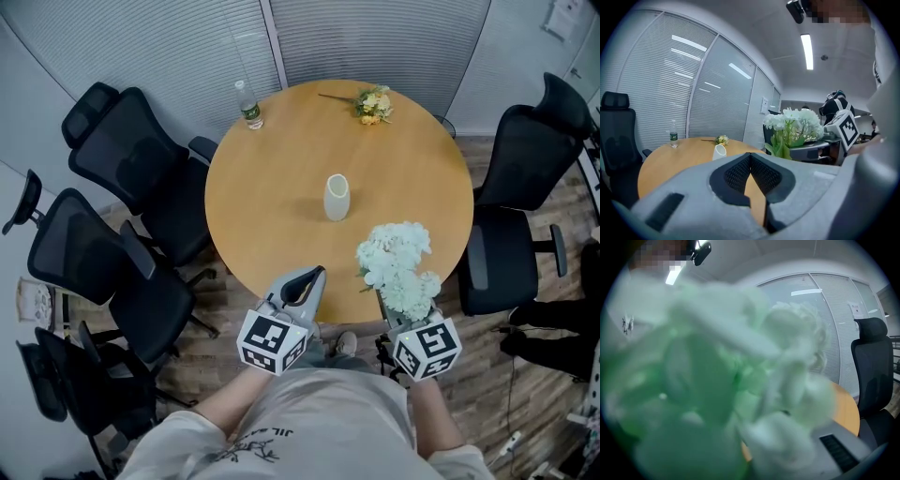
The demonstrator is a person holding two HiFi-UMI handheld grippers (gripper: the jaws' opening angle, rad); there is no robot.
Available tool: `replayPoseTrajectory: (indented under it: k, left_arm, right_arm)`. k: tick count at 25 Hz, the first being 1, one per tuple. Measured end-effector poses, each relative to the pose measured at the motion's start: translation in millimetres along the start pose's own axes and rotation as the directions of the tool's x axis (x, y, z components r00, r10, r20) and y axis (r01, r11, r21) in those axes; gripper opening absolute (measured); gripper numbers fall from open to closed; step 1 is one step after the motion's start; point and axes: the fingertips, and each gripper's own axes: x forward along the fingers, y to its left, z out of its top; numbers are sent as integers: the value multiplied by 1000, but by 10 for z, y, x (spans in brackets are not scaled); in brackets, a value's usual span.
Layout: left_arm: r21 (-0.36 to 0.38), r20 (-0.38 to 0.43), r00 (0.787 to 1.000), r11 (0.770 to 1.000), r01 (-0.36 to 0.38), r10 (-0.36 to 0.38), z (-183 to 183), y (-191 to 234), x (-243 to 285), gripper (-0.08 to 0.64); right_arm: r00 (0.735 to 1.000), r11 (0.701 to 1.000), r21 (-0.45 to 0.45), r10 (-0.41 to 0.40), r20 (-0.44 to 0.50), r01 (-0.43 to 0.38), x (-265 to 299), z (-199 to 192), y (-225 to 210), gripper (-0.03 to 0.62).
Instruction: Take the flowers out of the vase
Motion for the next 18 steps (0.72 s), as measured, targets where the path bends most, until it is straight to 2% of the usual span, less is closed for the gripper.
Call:
replayPoseTrajectory:
  k: [18]
  left_arm:
    - [-5, 6, 1000, 1000, -23, 23, 31, 101, -19, 9]
  right_arm:
    - [1000, 1000, 7, 8, 2, -8, -16, -22, -1, 29]
